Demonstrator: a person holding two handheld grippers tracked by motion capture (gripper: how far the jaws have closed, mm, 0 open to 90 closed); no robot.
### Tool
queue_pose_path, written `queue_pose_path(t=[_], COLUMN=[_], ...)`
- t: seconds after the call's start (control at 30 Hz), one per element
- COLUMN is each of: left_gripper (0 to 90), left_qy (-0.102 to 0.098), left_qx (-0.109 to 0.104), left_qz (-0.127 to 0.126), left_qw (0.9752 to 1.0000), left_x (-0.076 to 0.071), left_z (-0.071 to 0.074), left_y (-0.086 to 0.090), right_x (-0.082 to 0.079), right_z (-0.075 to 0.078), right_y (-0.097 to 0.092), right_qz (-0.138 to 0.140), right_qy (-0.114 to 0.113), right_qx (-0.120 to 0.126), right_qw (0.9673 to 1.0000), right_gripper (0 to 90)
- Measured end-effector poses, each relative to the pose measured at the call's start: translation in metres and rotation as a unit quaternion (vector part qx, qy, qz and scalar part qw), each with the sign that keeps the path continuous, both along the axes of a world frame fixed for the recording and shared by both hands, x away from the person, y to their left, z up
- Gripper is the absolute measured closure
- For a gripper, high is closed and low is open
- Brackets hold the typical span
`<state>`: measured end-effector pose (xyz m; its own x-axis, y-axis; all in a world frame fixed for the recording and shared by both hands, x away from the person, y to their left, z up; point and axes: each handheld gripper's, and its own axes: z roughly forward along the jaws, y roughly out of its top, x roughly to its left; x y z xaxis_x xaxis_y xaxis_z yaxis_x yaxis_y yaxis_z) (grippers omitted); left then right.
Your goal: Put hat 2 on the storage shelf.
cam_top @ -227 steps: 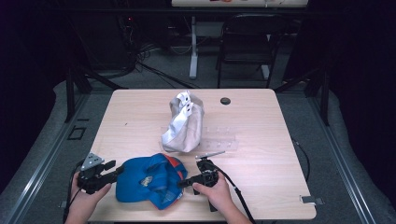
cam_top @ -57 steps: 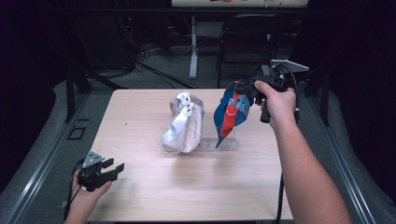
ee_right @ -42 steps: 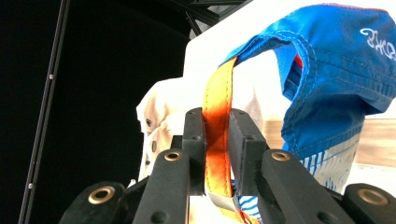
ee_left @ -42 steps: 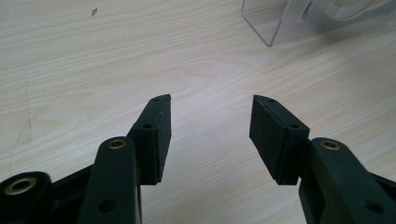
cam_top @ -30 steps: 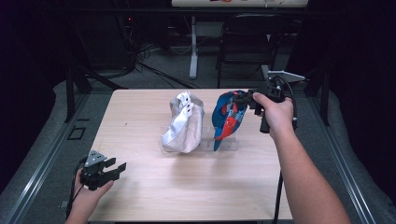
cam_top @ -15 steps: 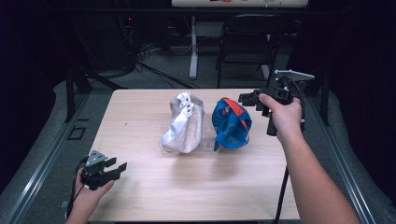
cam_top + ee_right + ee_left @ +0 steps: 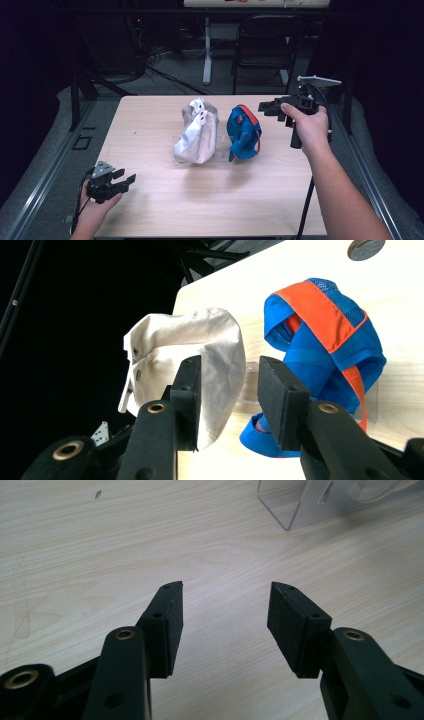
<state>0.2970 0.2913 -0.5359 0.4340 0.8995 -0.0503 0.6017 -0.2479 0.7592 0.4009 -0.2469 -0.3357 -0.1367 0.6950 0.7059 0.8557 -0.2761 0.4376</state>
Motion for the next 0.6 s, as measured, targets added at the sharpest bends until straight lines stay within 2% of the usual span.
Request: queue_pose_path(t=[0.13, 0.17, 0.6], left_gripper=[49.0, 49.0, 49.0], left_qy=[0.001, 0.008, 0.005], left_qx=[0.001, 0.004, 0.004], left_qz=[-0.001, -0.004, -0.003], left_qw=[1.0000, 1.0000, 1.0000], left_x=[0.000, 0.000, 0.000], left_z=[0.000, 0.001, 0.000], left_y=[0.000, 0.000, 0.000], right_x=[-0.003, -0.003, -0.016], right_z=[0.001, 0.001, 0.001], right_y=[-0.002, -0.002, -0.002], right_qz=[0.001, 0.000, 0.010], right_qy=[-0.001, -0.003, -0.019], right_qx=[-0.005, -0.007, -0.048], right_qw=[1.0000, 1.0000, 0.9986], right_gripper=[61.0, 60.5, 55.6])
